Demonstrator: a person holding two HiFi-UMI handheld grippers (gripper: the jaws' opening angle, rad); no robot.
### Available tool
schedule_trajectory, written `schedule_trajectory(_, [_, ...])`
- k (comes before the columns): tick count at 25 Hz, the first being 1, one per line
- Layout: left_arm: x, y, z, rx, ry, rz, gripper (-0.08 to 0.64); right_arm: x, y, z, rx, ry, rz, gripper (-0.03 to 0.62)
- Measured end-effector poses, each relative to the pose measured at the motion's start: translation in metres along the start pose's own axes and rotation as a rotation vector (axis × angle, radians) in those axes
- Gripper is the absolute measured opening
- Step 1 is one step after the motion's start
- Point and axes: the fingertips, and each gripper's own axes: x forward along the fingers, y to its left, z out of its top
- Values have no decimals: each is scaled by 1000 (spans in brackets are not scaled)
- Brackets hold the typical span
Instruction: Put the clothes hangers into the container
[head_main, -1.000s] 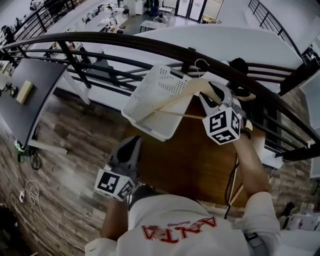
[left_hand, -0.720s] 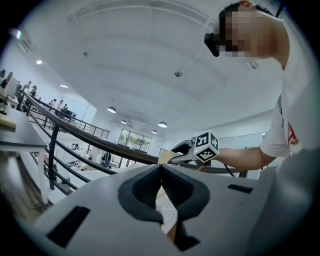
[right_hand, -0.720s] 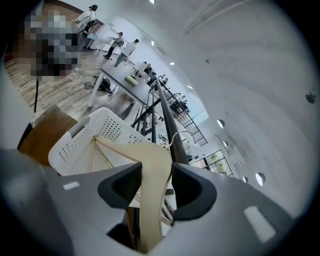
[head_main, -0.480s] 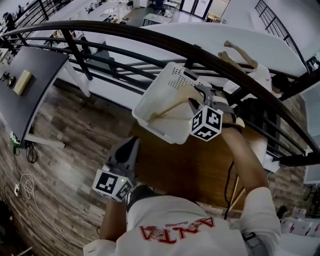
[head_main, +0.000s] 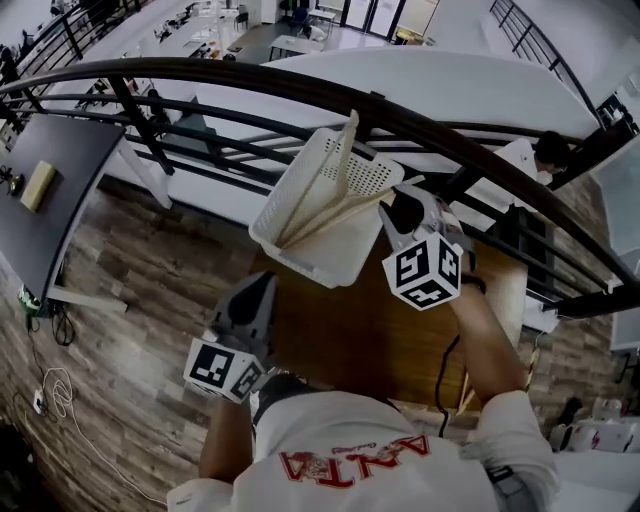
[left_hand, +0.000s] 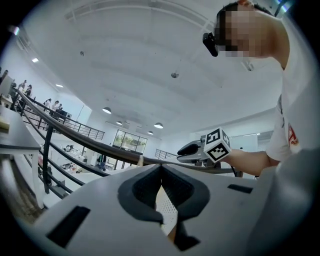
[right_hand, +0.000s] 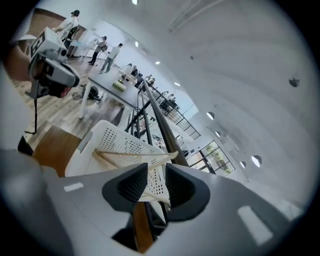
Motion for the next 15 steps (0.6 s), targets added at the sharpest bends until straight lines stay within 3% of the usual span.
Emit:
schedule_trajectory(6, [9,-42,11,31,-6,-52,9,-75,-4,-13,268,-130,-66,7])
schedule_trajectory(11, [15,-87,23,67,-13,-104,9,-129,-6,-37,471,-218,-101,3])
schedule_trajectory(15, [20,-126,27,99,-12,-144,9,-166,-4,-55,520,-259,-137,3])
